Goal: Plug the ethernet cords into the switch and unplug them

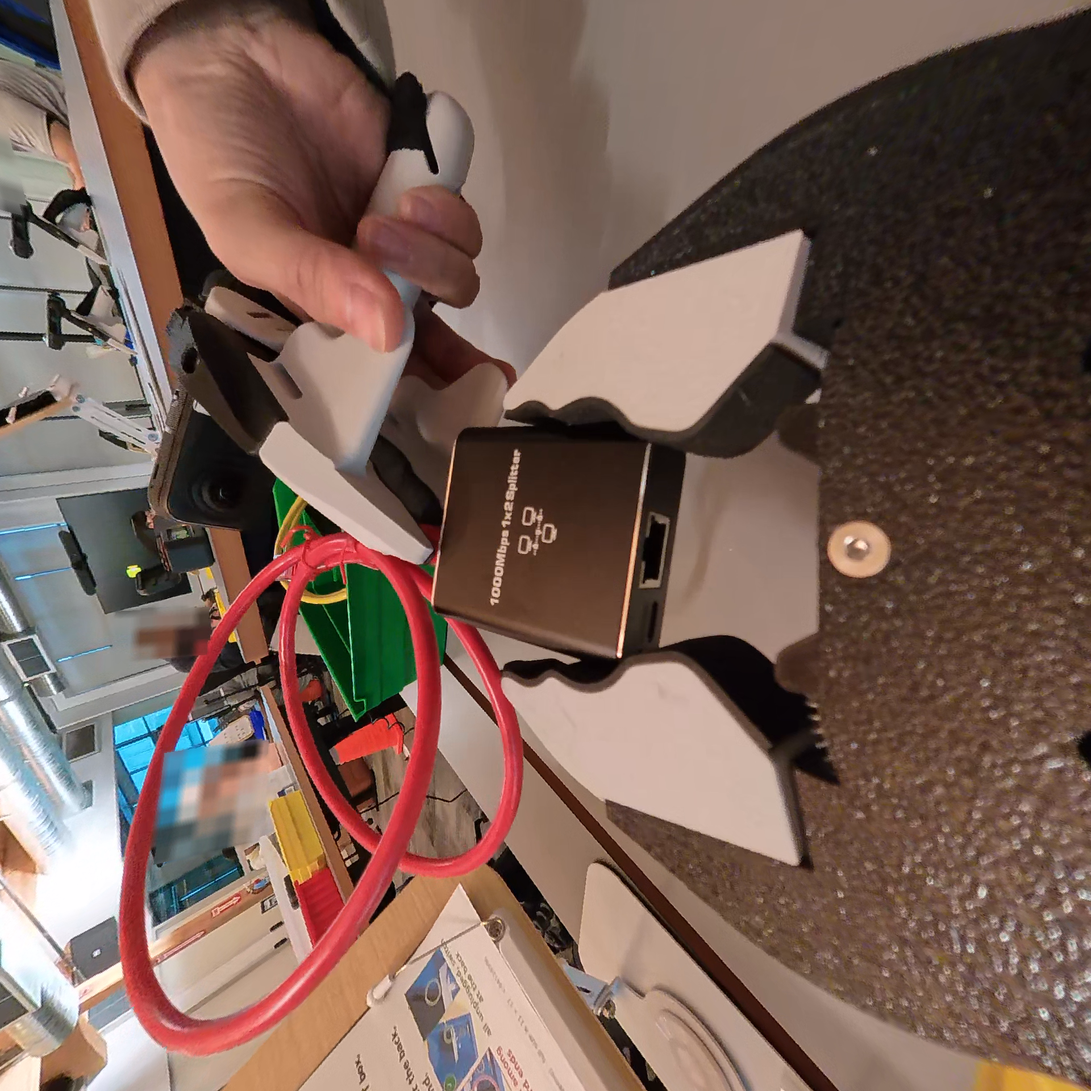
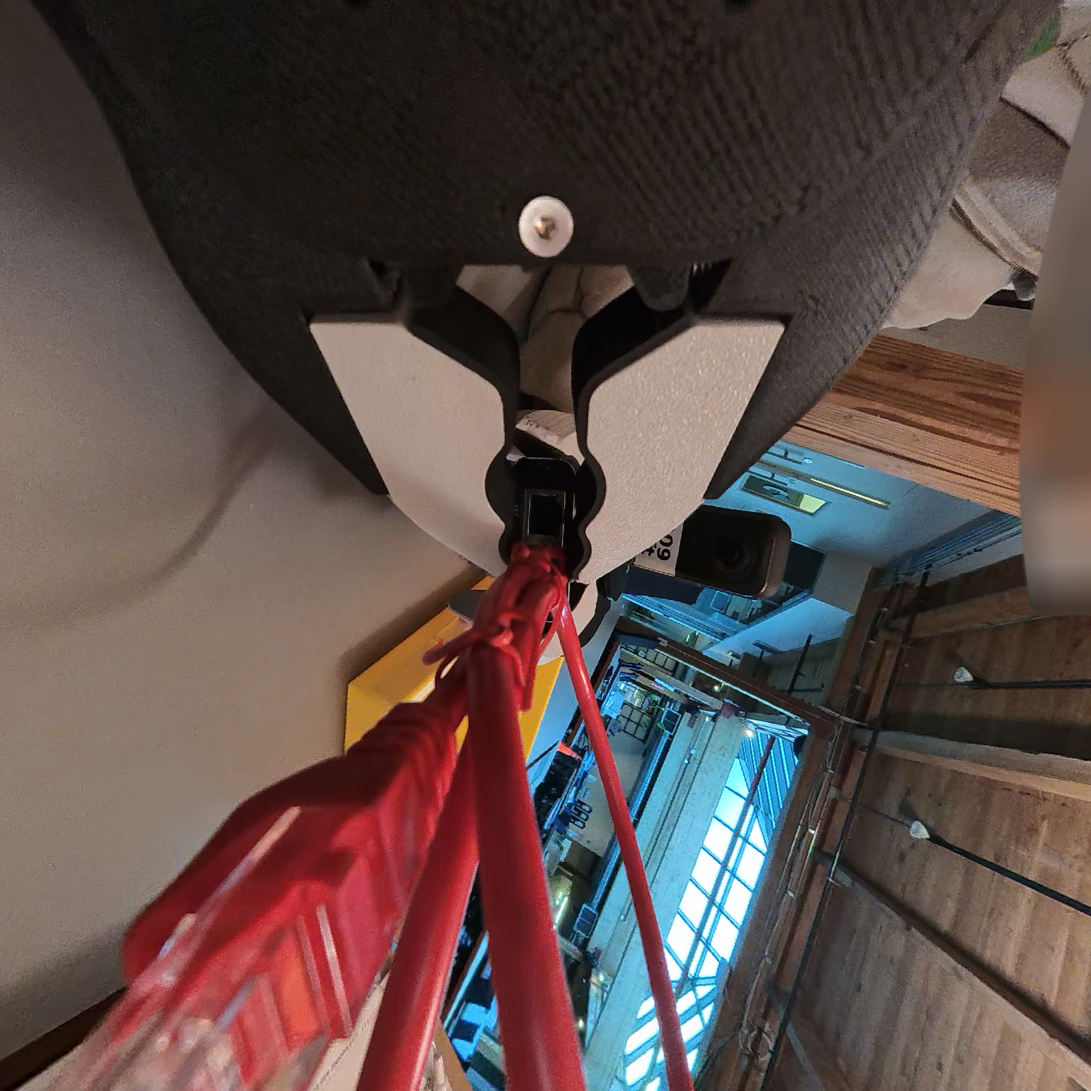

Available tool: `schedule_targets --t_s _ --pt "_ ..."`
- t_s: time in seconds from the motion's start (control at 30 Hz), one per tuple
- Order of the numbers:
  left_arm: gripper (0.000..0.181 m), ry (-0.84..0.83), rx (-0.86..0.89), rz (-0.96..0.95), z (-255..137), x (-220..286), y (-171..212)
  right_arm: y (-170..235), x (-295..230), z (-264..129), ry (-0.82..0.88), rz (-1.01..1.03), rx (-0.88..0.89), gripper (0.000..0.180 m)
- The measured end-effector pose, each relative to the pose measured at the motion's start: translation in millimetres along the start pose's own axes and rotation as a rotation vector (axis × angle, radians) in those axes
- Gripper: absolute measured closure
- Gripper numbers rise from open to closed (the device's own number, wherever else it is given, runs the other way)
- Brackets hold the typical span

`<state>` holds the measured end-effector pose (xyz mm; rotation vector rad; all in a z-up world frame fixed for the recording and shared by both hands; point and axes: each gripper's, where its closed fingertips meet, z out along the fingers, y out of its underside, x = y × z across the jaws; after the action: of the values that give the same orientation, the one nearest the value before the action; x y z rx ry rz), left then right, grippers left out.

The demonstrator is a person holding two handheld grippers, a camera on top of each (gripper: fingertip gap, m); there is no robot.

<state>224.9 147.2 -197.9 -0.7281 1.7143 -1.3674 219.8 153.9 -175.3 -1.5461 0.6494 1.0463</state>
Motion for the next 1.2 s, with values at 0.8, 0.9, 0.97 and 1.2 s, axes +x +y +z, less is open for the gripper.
schedule_targets --t_s 0.8,0.9,0.97,1.2 --pt "0.105 -0.128 -0.04 -0.004 0.8 -16.3 11.3 -10.0 7.4 12.3 -0.024 -0.18 0.098 0.165" --pt "0.105 -0.16 -0.017 -0.016 0.1 -20.5 7.3 -14.1 1.7 15.4 -0.006 -0.242 0.1 0.165" --pt "0.105 -0.178 -0.012 -0.023 0.0 -23.0 6.9 -15.9 -0.2 17.5 0.022 -0.292 0.083 0.164" --pt "0.105 -0.212 0.016 -0.054 -1.8 -27.9 2.6 -19.0 -10.8 23.6 0.116 -0.516 0.037 0.164"
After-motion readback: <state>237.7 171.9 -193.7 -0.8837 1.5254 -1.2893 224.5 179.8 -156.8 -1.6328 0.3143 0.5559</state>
